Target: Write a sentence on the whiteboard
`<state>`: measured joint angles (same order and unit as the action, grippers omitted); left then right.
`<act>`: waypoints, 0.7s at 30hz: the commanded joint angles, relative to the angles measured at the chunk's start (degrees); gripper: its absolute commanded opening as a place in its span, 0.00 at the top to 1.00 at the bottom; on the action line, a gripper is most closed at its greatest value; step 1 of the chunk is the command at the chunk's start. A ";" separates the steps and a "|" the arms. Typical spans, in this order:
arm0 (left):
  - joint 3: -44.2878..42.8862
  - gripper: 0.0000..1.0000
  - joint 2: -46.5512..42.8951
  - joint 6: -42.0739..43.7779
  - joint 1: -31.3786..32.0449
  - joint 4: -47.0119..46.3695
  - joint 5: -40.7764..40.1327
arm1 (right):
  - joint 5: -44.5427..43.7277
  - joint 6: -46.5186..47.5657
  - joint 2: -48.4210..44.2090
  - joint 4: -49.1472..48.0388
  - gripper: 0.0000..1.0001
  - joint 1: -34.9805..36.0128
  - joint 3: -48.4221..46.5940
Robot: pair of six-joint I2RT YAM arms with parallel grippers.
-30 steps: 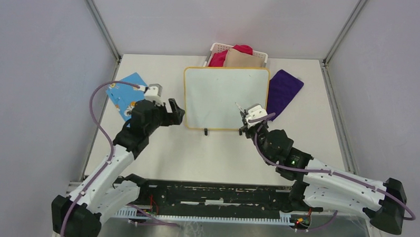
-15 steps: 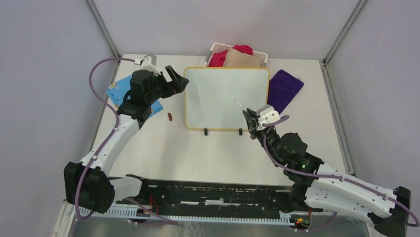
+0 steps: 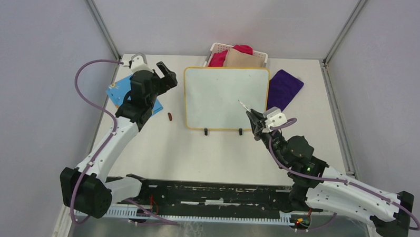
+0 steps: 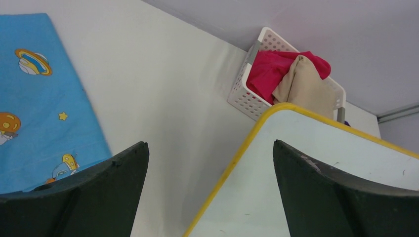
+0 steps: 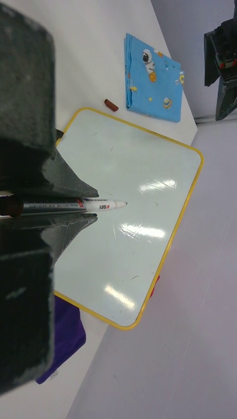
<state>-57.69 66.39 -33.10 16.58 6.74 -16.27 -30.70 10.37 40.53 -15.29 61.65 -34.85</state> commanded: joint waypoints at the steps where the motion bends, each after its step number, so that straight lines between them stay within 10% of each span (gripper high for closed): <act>1: -1.29 0.00 2.63 8.63 -0.34 -3.75 3.09 | 0.55 -0.26 -1.59 -0.99 1.00 -0.08 0.22; 21: 17.01 0.00 7.84 2.78 -13.17 -34.76 54.13 | 0.66 -1.32 -0.92 -0.17 1.00 -0.15 0.00</act>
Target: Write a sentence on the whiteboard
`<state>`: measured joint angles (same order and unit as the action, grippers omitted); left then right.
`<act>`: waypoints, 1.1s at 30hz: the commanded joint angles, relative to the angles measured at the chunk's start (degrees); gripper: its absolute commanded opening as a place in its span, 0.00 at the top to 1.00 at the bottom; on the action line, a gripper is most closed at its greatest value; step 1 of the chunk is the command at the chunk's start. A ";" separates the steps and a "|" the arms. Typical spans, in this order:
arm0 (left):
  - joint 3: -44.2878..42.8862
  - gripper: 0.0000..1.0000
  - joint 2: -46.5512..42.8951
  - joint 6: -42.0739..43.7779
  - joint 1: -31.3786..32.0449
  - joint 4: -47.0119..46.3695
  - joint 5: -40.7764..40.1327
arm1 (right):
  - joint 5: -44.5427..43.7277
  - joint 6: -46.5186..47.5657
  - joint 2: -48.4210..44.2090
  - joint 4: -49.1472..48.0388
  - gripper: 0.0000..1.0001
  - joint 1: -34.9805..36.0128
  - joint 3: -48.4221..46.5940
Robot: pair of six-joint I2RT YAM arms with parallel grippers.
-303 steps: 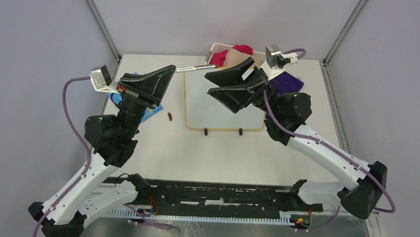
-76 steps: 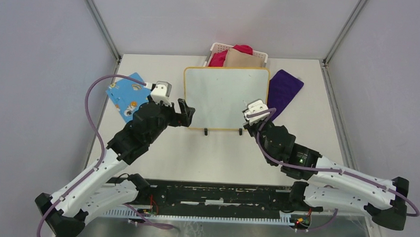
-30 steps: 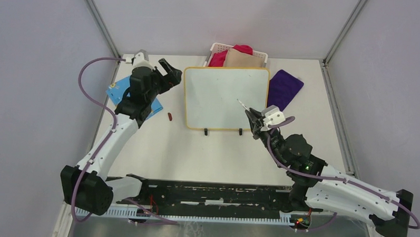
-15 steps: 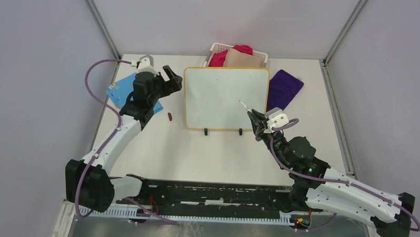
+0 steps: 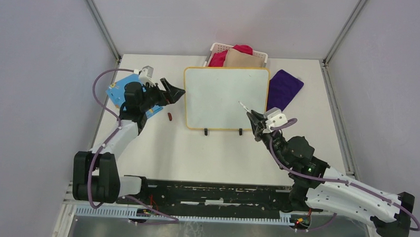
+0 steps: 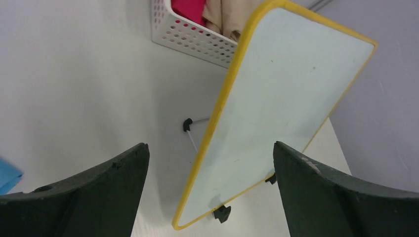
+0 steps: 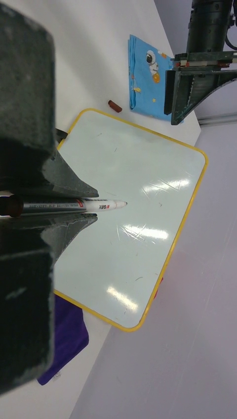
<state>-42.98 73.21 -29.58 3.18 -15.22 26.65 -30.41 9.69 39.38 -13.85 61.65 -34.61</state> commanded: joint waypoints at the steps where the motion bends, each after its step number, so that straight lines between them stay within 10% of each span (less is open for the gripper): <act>1: 2.74 0.00 2.02 -0.33 0.24 -14.17 12.42 | 0.57 -0.72 0.43 -1.66 1.00 -0.15 -0.28; 26: 5.92 0.23 27.02 -10.22 -1.61 -49.92 33.26 | 0.78 -1.08 1.49 0.28 1.00 -0.13 -1.82; 33: 4.10 0.26 26.67 4.80 2.27 -32.30 31.34 | 0.93 -1.50 2.73 0.06 1.00 -0.10 -2.19</act>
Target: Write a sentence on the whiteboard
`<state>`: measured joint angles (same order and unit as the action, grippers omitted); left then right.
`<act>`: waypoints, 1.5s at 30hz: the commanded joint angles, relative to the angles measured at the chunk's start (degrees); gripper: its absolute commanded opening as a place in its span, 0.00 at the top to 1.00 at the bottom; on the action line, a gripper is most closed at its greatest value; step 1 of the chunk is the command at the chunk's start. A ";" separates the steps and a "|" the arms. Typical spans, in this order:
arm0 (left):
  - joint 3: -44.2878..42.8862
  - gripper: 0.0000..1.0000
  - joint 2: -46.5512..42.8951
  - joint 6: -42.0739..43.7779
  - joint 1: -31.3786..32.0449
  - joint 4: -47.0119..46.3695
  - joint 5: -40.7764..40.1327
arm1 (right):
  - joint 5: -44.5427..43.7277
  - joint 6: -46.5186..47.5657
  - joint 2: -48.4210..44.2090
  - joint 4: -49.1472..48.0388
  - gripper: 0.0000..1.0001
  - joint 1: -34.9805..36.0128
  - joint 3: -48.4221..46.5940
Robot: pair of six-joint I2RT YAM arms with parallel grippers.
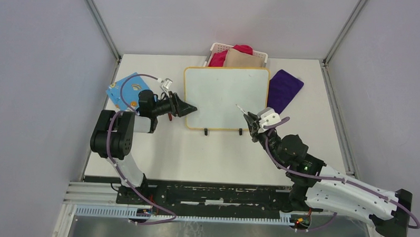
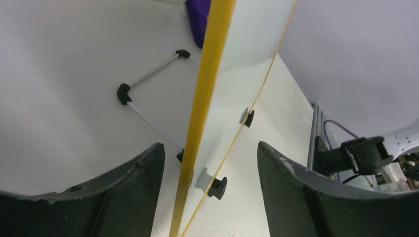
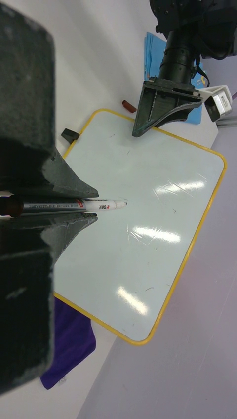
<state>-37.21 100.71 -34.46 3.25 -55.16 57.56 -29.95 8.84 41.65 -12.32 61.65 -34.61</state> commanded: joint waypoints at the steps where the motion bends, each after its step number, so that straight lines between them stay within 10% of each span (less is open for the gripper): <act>1: -1.79 0.26 -0.92 10.60 2.50 8.73 0.18 | 0.71 -0.73 0.73 -1.48 1.00 -0.11 -2.22; 34: -0.24 0.62 3.85 3.52 2.50 -4.46 0.91 | 1.81 -2.43 3.52 -1.48 1.00 -0.08 -3.18; 45: 1.51 0.41 5.33 -6.93 0.09 -18.46 -0.56 | 1.82 -2.34 3.76 -1.34 1.00 -0.11 -3.37</act>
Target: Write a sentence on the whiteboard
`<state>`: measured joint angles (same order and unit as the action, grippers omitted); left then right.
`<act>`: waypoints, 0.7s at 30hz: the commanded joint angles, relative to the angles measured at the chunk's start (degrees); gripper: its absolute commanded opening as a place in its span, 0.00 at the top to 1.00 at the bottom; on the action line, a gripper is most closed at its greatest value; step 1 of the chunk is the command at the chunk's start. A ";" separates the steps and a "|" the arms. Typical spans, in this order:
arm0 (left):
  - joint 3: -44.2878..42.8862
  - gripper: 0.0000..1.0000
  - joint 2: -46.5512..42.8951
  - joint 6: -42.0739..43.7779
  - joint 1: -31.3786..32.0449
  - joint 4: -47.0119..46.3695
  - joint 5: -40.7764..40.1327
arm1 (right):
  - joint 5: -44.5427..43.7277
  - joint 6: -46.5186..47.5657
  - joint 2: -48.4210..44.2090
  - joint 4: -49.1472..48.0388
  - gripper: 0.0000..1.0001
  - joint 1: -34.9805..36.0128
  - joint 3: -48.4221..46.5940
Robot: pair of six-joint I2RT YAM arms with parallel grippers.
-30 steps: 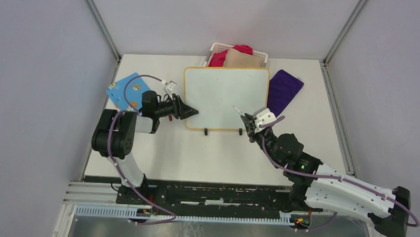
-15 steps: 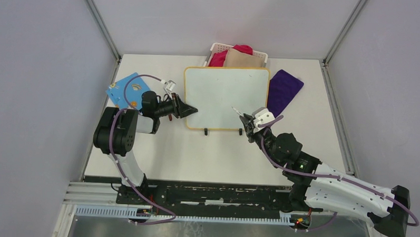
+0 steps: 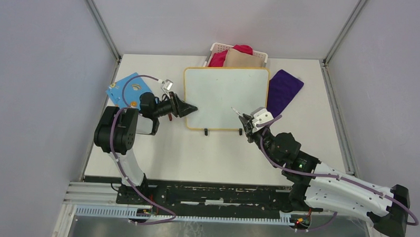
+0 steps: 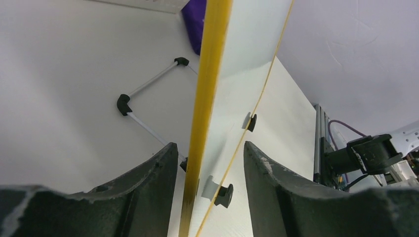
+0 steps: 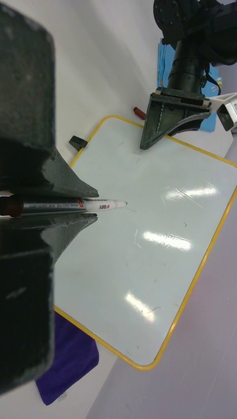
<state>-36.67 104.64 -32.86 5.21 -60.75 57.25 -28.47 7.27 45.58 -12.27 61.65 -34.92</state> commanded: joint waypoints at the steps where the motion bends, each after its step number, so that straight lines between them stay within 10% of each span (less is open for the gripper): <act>1: 1.10 0.41 1.89 -10.73 -2.30 -16.03 -0.32 | 0.41 -0.76 -0.17 -1.35 1.00 -0.15 -3.05; 21: -0.33 0.47 3.42 -6.24 -0.09 -8.57 1.30 | 0.61 -1.00 1.14 -1.70 1.00 -0.08 -3.23</act>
<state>-35.73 108.51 -43.81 4.19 -73.23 57.30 -28.27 7.11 46.72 -12.12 61.65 -35.33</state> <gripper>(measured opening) 0.548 0.177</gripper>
